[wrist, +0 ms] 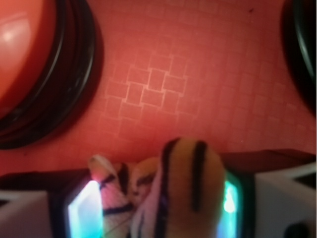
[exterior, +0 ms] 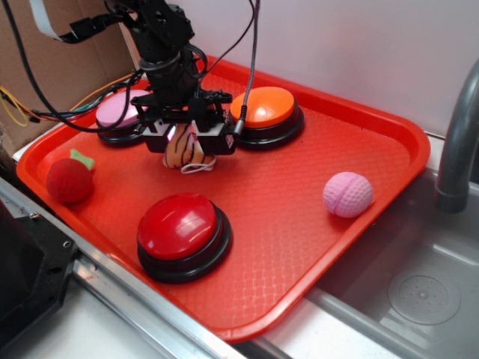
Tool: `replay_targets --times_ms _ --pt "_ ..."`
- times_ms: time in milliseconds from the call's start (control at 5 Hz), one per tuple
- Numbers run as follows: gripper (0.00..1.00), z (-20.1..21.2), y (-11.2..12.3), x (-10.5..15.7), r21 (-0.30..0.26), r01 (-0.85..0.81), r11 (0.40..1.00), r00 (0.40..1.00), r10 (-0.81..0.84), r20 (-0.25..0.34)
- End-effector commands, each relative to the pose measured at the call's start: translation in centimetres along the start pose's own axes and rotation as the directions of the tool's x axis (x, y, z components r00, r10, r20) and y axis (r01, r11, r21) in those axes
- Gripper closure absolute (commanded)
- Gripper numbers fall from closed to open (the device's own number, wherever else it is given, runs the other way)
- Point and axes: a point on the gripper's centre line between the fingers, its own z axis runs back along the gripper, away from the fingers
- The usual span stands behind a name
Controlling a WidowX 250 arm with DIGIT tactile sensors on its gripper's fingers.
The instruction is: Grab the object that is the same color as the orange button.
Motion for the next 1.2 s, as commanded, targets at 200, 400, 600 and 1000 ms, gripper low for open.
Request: replay_targets --times_ms 200,400,600,1000 --pt "1.0 9.5 -1.6 0.6 -0.017 0.224 0.974 0.972 -0.225 -0.072" --pt "1.0 12.2 -1.8 0.0 -0.047 0.284 0.958 0.953 -0.287 -0.101" --pt "1.0 15.7 -1.3 -0.8 -0.071 0.31 0.948 0.945 -0.315 -0.087" --pt "1.0 17.3 -0.2 -1.3 -0.056 0.323 0.945 0.942 -0.326 -0.08"
